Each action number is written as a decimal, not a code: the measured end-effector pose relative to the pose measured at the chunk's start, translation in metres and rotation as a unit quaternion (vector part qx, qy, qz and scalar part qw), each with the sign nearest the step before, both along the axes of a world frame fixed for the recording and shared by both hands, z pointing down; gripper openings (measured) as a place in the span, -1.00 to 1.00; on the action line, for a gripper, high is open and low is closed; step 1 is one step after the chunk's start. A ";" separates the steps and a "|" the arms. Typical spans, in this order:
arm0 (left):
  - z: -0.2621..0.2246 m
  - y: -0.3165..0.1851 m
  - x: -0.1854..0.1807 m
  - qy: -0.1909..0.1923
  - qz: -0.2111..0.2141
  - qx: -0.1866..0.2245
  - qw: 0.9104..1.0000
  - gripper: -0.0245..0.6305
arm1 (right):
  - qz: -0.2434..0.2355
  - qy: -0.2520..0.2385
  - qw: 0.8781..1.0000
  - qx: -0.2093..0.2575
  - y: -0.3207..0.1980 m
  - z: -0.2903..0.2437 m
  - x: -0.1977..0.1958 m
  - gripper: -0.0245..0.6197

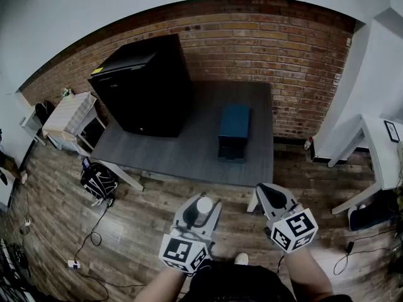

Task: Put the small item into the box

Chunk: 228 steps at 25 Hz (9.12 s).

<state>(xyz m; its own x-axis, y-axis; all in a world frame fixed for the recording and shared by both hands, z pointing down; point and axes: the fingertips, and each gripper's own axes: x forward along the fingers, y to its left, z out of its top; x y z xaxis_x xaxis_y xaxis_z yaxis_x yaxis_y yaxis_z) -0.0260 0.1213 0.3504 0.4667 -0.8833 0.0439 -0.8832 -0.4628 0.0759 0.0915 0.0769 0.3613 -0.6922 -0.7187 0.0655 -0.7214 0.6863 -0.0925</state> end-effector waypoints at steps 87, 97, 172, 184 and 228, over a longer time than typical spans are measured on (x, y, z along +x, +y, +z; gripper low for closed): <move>0.023 -0.138 -0.157 0.028 0.132 -0.024 0.991 -0.31 | 0.129 0.019 0.991 -0.037 -0.119 0.014 -0.147 -0.87; 0.027 -0.162 -0.131 0.018 0.111 -0.033 0.993 -0.31 | 0.111 0.007 0.993 -0.044 -0.146 0.021 -0.121 -0.87; 0.297 -0.362 0.046 -0.325 0.304 -0.274 0.852 -0.31 | 0.176 -0.046 0.963 -0.199 -0.324 0.150 0.001 -0.87; 0.311 -0.364 0.049 -0.377 0.308 -0.280 0.827 -0.31 | 0.183 -0.050 0.960 -0.205 -0.324 0.152 0.012 -0.87; 0.264 -0.359 0.028 -0.328 0.223 -0.250 0.883 -0.25 | 0.134 -0.051 0.973 -0.178 -0.309 0.127 0.003 -0.87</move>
